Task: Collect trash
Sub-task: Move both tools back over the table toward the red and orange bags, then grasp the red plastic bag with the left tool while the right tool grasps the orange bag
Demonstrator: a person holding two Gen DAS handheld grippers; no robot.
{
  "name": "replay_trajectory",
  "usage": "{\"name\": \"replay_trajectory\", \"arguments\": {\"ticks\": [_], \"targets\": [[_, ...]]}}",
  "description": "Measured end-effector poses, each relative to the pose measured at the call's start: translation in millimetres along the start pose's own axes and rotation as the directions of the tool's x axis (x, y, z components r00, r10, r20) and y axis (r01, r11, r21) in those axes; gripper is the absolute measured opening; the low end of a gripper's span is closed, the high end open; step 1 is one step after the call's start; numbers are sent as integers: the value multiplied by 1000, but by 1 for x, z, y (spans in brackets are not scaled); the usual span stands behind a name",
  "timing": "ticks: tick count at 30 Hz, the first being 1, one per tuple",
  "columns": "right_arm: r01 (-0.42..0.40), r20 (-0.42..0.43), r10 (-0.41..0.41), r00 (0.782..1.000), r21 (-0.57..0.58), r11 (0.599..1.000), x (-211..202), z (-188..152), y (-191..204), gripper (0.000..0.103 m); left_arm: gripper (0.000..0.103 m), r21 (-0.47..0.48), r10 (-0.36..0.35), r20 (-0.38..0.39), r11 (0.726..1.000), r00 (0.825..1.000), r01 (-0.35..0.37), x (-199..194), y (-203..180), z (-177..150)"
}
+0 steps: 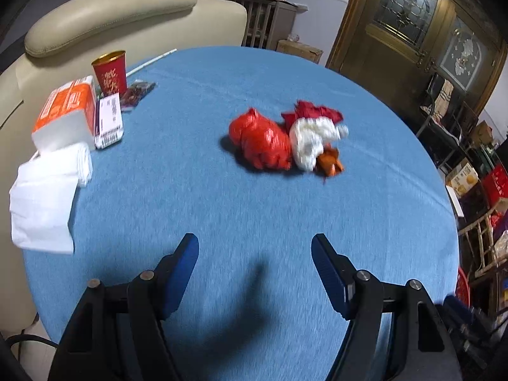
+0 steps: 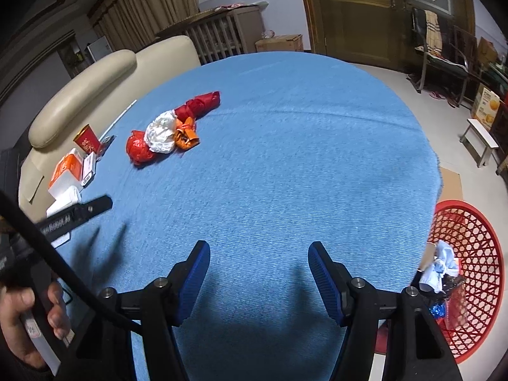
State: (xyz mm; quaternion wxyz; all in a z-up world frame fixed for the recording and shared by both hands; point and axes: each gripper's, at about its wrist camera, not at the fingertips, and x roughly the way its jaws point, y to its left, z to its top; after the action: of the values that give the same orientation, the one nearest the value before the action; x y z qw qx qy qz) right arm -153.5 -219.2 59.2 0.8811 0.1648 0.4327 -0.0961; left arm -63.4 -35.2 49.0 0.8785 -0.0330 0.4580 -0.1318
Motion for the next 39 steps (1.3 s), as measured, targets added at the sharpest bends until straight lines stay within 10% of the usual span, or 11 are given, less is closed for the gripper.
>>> {"name": "replay_trajectory", "arguments": {"ticks": [22,26,39], "targets": [[-6,-33,8,999,73,997,15,4,-24,68,74,-229,4,-43,973,999,-14,92,13,96],[-4,-37,6,999,70,998,17,4,-23,68,55,-201,-21,-67,980,998,7,101,14,95],[-14,-25,16,1000,60,998,9,1,-14,68,45,-57,37,-52,998,998,-40,64,22,74]]}}
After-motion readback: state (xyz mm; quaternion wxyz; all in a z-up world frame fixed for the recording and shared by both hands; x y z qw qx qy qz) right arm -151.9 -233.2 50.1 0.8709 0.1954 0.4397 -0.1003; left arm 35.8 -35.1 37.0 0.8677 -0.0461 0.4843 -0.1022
